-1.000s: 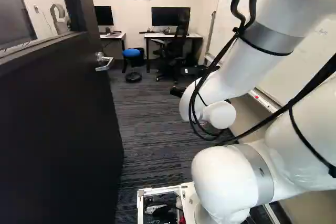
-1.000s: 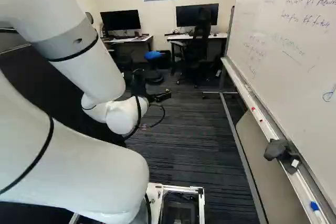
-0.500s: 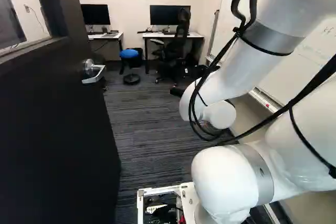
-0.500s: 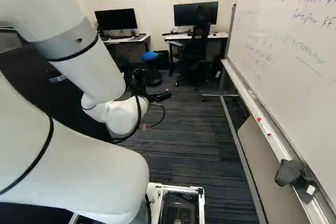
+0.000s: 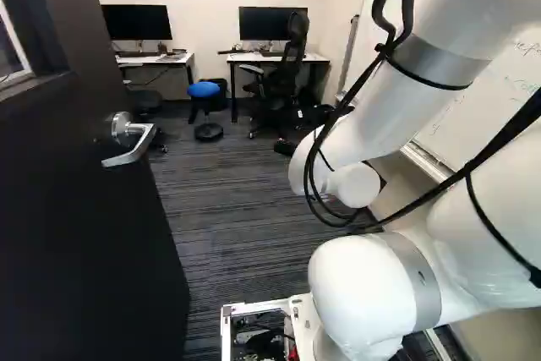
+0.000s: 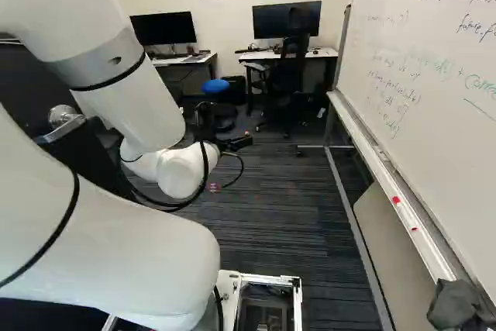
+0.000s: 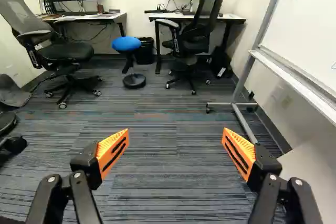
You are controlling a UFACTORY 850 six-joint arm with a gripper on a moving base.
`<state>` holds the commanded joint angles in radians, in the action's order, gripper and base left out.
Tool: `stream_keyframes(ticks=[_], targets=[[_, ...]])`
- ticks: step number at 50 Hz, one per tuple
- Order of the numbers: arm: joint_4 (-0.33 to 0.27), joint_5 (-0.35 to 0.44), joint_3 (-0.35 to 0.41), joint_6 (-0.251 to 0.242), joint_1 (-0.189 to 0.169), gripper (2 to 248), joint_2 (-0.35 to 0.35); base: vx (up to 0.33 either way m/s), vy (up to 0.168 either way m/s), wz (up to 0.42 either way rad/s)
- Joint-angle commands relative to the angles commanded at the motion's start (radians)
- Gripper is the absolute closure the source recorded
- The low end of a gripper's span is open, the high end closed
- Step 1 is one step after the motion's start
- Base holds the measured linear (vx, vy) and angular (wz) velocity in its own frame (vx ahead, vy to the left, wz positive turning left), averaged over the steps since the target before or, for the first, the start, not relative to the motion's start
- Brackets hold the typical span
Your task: Open the door and move inside
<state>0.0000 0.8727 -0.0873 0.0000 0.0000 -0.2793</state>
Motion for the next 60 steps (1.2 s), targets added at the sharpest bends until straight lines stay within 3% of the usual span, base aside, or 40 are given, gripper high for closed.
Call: stream_keyframes(ticks=[60], targets=[[0.000,0.000,0.000,0.000,0.000,3,0.000,0.232,0.002,-0.012]])
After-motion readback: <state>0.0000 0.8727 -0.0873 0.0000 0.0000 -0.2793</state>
